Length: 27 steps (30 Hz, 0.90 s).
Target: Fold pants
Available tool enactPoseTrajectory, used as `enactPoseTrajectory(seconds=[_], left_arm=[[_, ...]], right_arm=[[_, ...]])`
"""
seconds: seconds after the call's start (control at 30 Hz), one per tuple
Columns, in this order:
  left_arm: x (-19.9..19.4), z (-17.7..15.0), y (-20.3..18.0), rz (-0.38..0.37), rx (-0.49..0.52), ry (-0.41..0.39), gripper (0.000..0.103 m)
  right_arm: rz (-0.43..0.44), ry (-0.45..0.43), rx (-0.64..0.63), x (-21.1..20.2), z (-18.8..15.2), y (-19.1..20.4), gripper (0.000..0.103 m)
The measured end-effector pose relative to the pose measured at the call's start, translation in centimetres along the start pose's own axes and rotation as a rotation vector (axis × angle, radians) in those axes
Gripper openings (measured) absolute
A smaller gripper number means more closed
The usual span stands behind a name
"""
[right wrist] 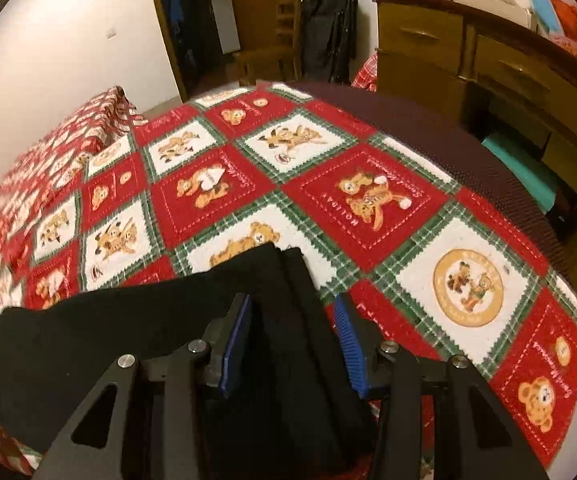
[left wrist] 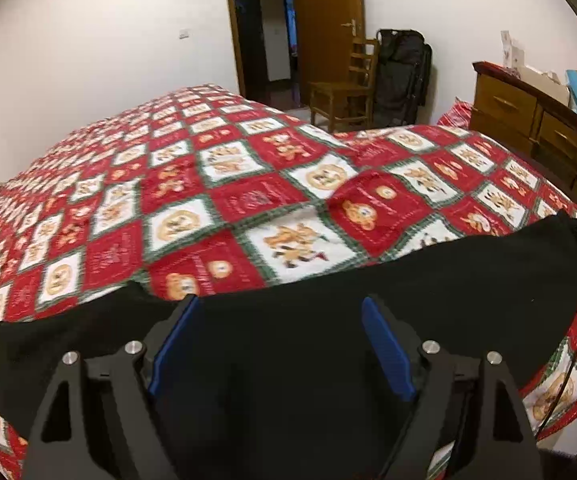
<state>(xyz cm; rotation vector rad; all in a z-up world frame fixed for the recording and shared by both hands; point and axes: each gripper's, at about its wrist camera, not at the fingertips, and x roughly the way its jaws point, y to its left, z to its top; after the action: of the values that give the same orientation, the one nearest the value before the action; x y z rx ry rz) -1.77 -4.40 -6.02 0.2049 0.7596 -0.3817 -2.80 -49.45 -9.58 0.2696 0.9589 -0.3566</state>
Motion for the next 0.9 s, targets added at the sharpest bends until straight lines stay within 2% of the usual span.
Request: enactPoseTrajectory(seconds=[0.07,0.1,0.17,0.27,0.33,0.37,0.43,0.5,0.53,0.57,0.67,0.77,0.8,0.9], left_arm=[[0.8,0.1,-1.1,-0.006,0.015,0.006,0.084],[1.1,0.1,-1.5,-0.007,0.024,0.010,0.084],[1.7,0.0,-2.4,-0.011,0.039,0.022,0.084],[2.4,-0.4,-3.1,-0.031,0.048,0.038,0.084],[2.8,-0.6,-3.5,-0.029,0.047,0.037,0.084],[2.9,-0.7,-3.6,-0.024,0.045,0.037,0.088],[3.7,-1.0,-4.1,-0.026,0.049,0.055,0.090],[4.2,-1.3,-4.6,-0.023,0.060,0.056,0.090],[4.1,-1.4,-4.6,-0.024,0.061,0.047,0.090],[4.0,-1.4,-4.5,-0.028,0.064,0.045,0.090],[2.9,-1.1,-3.1,-0.096,0.051,0.061,0.090],[1.0,-0.7,-0.7,-0.130,0.023,0.023,0.090],[0.2,-0.6,0.7,-0.117,0.008,0.006,0.090],[-1.7,-0.8,6.2,-0.037,-0.068,-0.045,0.090]], right_arm=[[0.028,-0.002,0.014,0.0,-0.3,0.1,0.013],[0.044,-0.006,0.019,-0.1,-0.6,0.2,0.012],[-0.002,-0.041,-0.005,-0.9,-0.8,0.6,0.010],[-0.044,-0.117,0.063,-2.5,-0.8,-0.2,0.010],[-0.058,-0.096,0.075,-1.8,-0.8,-0.4,0.010],[-0.056,-0.058,0.083,-1.1,-0.8,-0.6,0.010],[-0.030,-0.026,0.109,-0.6,-0.5,-1.1,0.011],[-0.032,-0.022,0.099,-0.5,-0.5,-1.1,0.021],[-0.036,-0.018,0.114,-0.6,-0.5,-1.3,0.030],[-0.045,-0.032,0.151,-1.1,-0.6,-1.7,0.031],[-0.116,-0.162,0.286,-5.1,-1.3,-2.7,0.031],[-0.154,-0.329,0.245,-9.7,-2.1,0.6,0.031],[-0.106,-0.363,0.185,-10.7,-2.5,3.1,0.031],[0.127,-0.338,-0.006,-11.1,-3.0,11.2,0.031]])
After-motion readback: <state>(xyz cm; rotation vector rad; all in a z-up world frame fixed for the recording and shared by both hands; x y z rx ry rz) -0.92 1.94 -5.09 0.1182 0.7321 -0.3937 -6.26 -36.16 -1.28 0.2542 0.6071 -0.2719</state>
